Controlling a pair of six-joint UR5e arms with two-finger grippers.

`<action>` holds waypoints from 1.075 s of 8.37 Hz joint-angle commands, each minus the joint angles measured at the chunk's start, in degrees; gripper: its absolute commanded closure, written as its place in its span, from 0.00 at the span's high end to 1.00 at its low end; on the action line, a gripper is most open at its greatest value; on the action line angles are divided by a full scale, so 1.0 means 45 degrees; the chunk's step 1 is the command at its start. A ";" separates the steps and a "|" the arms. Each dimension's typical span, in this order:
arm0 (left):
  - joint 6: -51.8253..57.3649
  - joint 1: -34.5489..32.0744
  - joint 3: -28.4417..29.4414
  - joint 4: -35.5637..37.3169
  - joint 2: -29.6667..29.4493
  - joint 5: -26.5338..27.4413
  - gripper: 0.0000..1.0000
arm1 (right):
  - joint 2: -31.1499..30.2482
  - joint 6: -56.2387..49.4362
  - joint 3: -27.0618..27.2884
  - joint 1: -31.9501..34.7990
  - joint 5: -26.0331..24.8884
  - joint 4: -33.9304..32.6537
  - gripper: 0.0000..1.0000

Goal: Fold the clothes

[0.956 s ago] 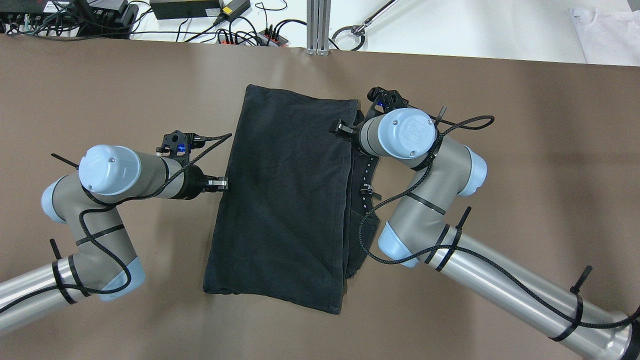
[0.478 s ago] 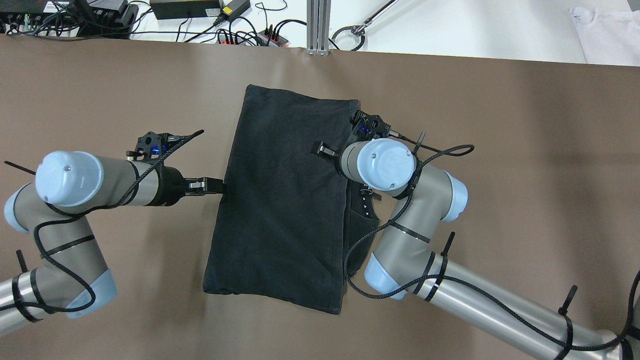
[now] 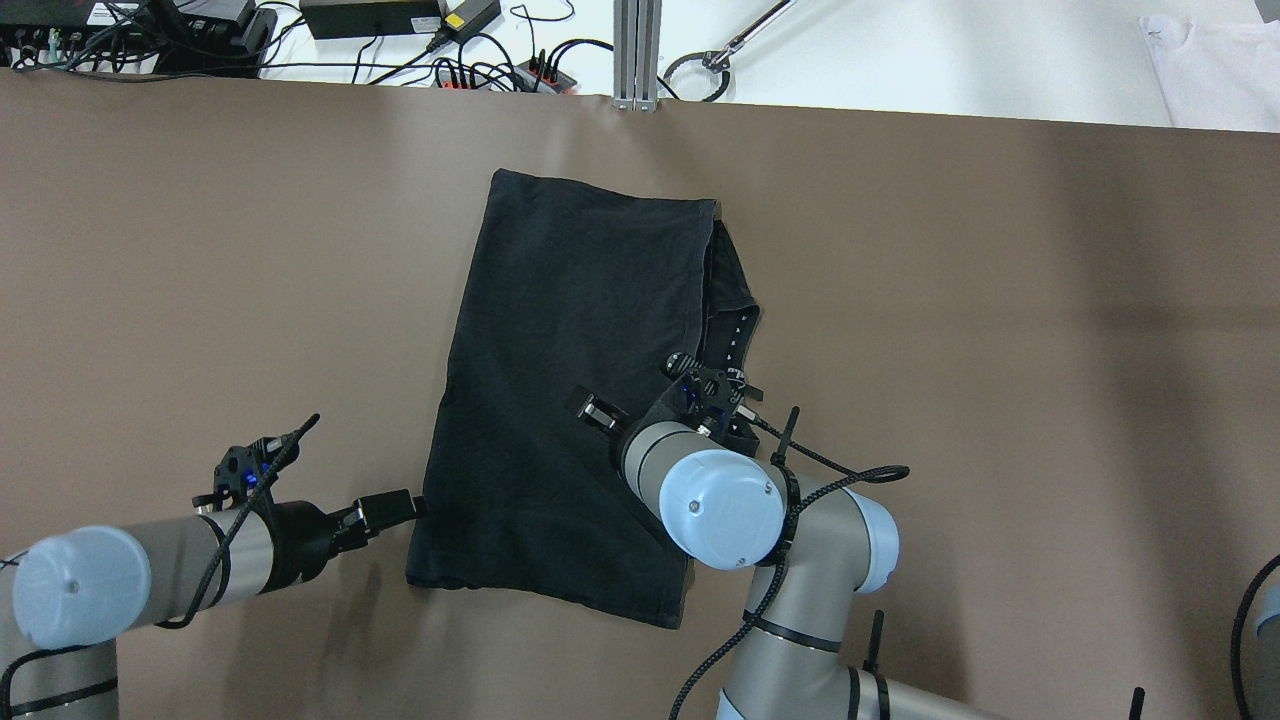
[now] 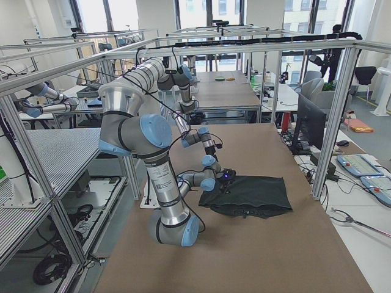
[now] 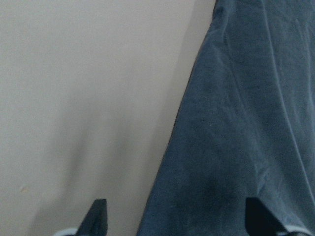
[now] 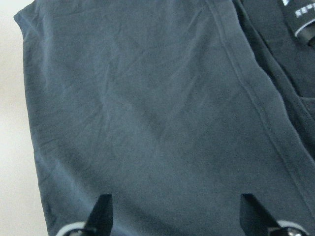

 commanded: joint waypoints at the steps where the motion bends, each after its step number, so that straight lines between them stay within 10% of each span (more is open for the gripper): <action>1: -0.1724 0.1388 0.0025 -0.0169 0.0148 0.1501 1.00 | -0.1044 0.0058 0.1311 -0.0071 -0.0055 -0.0591 0.92; 7: -0.2157 0.1741 0.0552 -0.0091 -0.0555 0.2204 0.97 | -0.1164 0.0058 0.1392 -0.0051 -0.0094 -0.0592 0.92; 9: -0.2060 0.1722 0.0552 -0.0091 -0.0497 0.2204 0.75 | -0.1165 0.0058 0.1392 -0.0070 -0.0094 -0.0572 0.93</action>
